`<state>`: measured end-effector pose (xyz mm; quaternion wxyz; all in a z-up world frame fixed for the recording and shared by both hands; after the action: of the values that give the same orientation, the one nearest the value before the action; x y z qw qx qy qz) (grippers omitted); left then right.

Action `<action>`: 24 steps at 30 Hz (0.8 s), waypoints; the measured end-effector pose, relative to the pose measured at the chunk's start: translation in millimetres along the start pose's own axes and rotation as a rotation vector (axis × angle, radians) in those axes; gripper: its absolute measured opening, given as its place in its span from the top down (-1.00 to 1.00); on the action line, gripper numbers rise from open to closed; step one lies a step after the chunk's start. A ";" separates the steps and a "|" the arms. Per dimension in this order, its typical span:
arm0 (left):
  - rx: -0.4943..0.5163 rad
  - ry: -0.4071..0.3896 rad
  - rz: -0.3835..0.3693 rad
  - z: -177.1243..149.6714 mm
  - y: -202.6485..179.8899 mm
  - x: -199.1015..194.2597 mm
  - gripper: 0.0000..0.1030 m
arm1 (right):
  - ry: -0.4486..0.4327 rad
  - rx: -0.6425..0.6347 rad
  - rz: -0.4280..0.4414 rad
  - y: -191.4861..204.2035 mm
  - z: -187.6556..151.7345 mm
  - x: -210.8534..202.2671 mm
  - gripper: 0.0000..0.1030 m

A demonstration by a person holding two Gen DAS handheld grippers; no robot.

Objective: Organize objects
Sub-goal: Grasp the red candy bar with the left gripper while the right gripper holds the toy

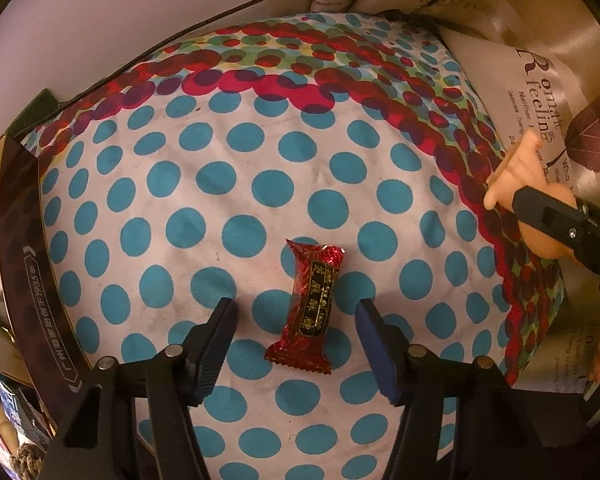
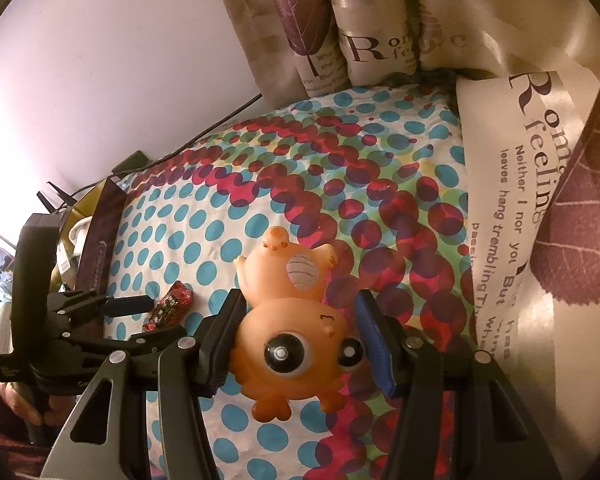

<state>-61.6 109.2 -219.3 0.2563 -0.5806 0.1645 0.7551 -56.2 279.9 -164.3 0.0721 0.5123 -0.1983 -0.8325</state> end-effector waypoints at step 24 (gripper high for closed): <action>0.071 0.007 -0.032 -12.0 -8.8 -9.8 0.62 | 0.001 0.065 0.034 -0.6 -7.9 5.0 -0.05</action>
<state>-45.0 107.9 -212.8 0.2882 -0.5764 0.1830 0.7425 -51.5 276.8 -171.9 0.0697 0.5113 -0.2339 -0.8240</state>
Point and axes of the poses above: each gripper's, at about its wrist camera, not at the fingertips, and x roughly the way its jaws point, y to its left, z to its top, the point moved 6 cm from there along x, roughly the way its jaws point, and after that the axes turned 15 degrees about x, right-handed, at the moved point
